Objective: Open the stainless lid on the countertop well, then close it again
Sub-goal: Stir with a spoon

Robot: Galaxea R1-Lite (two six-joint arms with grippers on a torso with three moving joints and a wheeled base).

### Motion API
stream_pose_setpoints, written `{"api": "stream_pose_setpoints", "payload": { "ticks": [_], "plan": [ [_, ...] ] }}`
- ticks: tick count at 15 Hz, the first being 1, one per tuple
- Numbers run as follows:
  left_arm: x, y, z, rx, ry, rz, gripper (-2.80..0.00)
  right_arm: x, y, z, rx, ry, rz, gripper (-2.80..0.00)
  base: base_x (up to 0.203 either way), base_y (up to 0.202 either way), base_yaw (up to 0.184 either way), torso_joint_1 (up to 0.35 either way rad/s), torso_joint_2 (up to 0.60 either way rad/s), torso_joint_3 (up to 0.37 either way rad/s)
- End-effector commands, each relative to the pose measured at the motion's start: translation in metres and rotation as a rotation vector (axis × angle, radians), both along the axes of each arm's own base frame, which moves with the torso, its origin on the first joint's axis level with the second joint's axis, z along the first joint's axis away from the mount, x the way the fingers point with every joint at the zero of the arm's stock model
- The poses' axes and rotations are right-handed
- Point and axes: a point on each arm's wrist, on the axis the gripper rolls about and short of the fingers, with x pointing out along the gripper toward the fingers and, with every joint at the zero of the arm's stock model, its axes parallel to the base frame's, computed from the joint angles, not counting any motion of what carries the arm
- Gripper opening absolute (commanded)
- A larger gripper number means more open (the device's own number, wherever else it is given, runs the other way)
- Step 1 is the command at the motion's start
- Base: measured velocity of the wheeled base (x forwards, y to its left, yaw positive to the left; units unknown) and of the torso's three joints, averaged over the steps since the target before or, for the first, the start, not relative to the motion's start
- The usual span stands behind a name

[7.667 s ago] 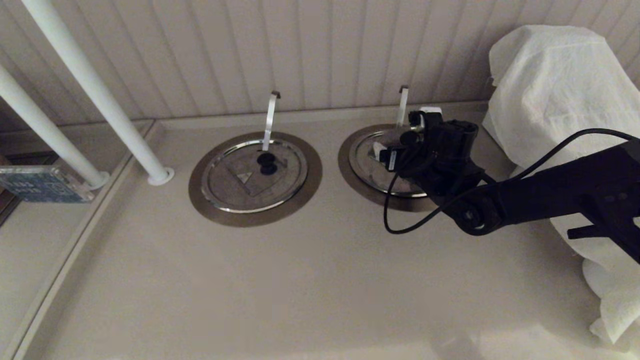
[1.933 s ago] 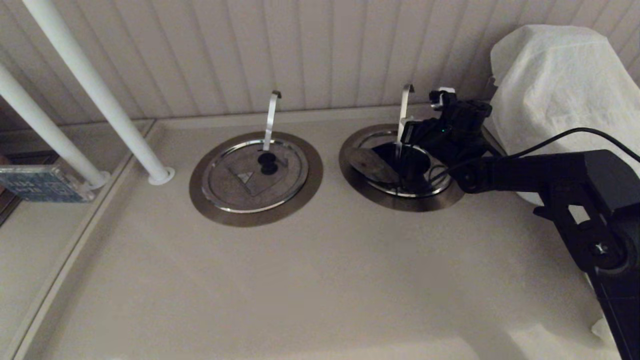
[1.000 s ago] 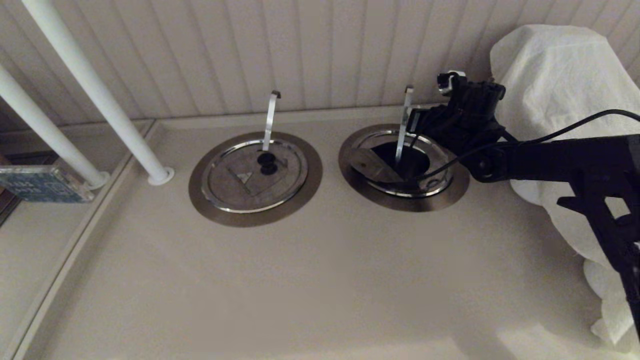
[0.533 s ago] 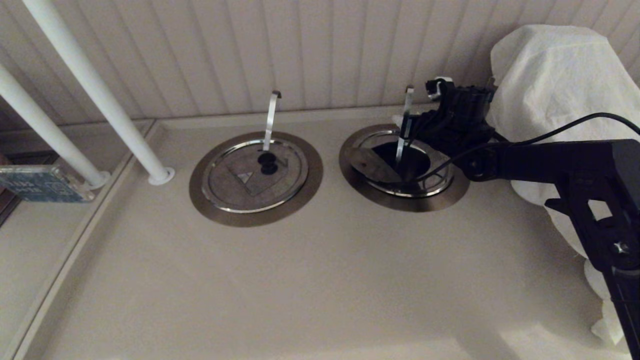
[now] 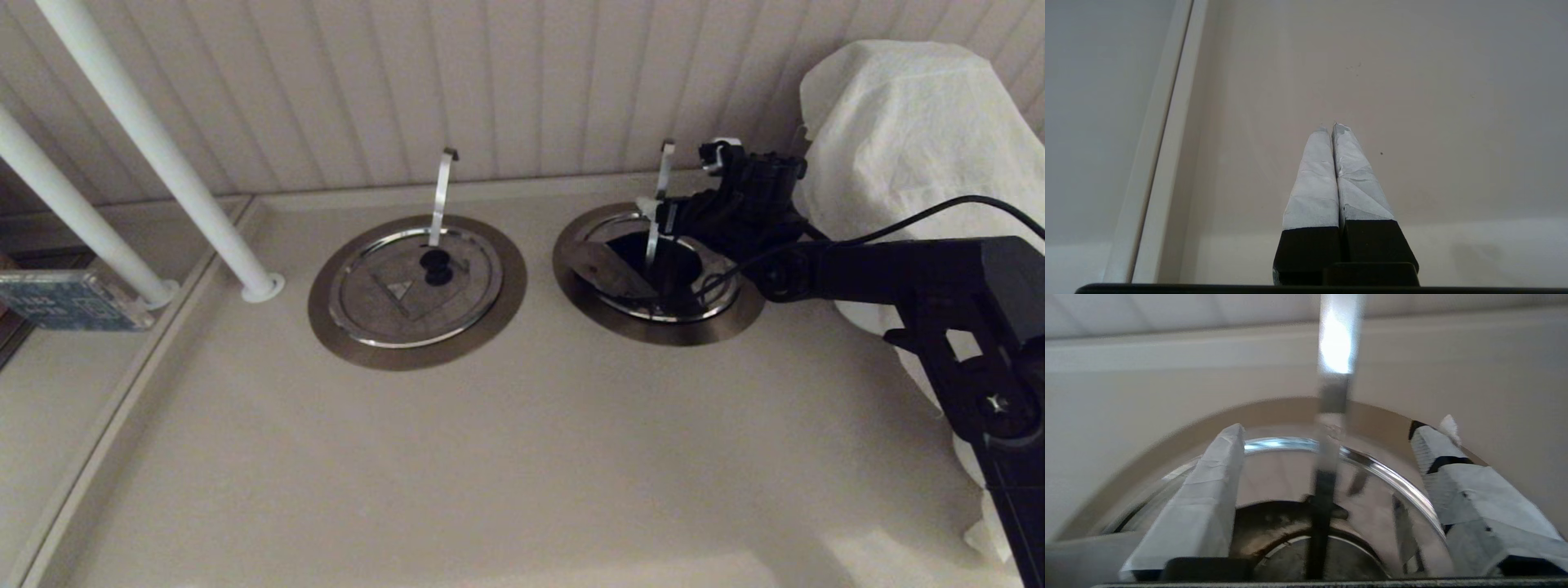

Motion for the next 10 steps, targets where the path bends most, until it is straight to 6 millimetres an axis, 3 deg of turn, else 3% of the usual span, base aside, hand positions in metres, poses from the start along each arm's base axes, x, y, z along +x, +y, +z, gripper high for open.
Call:
{"api": "stream_pose_setpoints", "payload": {
  "ticks": [1,10],
  "plan": [
    [-0.0001,0.0,-0.0002,0.0,0.0,0.001,-2.8,0.0035,-0.0003,-0.0082,-0.005,0.012,0.0,0.0,0.0,0.0,0.0,0.0,0.0,0.0],
    [-0.0001,0.0,-0.0002,0.0,0.0,0.0,-2.8,0.0041,-0.0027,-0.0065,-0.005,-0.007,-0.006,0.0,0.0,0.0,0.0,0.0,0.0,0.0]
  ]
}}
